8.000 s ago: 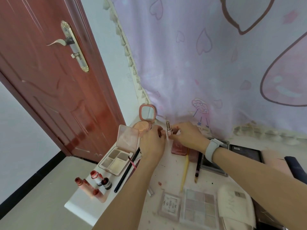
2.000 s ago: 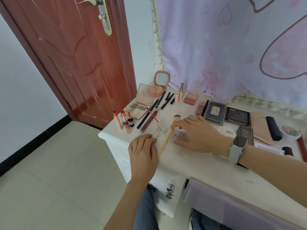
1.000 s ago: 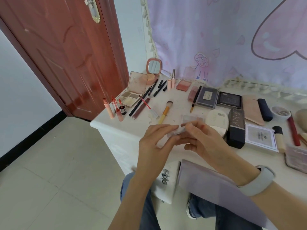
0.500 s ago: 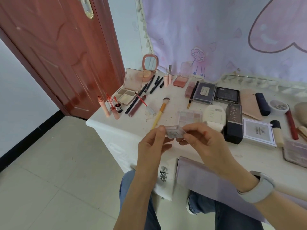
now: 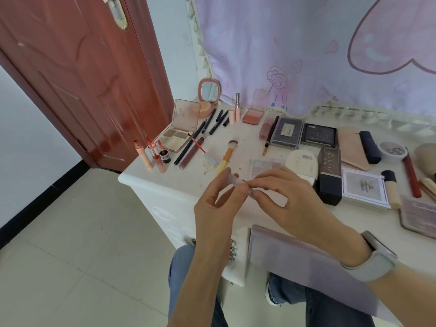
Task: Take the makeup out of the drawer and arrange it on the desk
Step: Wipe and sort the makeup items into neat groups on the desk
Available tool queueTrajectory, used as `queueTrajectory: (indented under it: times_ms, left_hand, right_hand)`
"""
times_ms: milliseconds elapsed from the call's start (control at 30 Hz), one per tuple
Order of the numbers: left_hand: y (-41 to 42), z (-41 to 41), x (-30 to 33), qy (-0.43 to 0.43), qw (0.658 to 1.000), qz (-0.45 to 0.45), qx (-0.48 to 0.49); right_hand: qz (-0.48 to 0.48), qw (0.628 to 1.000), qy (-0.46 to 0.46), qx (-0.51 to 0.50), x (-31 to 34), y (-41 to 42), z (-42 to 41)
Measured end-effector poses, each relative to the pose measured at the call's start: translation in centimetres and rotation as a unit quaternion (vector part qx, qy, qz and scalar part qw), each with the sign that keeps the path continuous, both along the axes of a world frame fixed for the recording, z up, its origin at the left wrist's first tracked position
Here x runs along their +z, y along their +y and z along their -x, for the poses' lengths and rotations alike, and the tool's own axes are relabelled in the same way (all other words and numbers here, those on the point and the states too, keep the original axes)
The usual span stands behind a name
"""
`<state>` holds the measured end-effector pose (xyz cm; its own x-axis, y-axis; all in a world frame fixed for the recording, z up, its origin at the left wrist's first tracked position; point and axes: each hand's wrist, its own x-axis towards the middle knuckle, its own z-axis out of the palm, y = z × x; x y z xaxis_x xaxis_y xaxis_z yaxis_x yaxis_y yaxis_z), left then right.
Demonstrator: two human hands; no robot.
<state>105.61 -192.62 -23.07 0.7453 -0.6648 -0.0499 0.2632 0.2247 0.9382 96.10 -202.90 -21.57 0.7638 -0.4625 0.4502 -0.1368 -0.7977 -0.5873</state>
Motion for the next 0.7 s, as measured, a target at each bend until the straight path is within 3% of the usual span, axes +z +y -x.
queueTrajectory:
  times_ms: [400, 700]
  left_hand:
    - [0.1, -1.0, -0.2, -0.034, 0.999, -0.033, 0.004]
    - [-0.3, -2.6, 0.4, 0.035, 0.997, 0.005, -0.071]
  right_hand:
    - [0.054, 0.993, 0.102, 0.034, 1.7, -0.4, -0.5]
    - [-0.113, 0.989, 0.1, 0.003, 2.7, -2.4, -1.2]
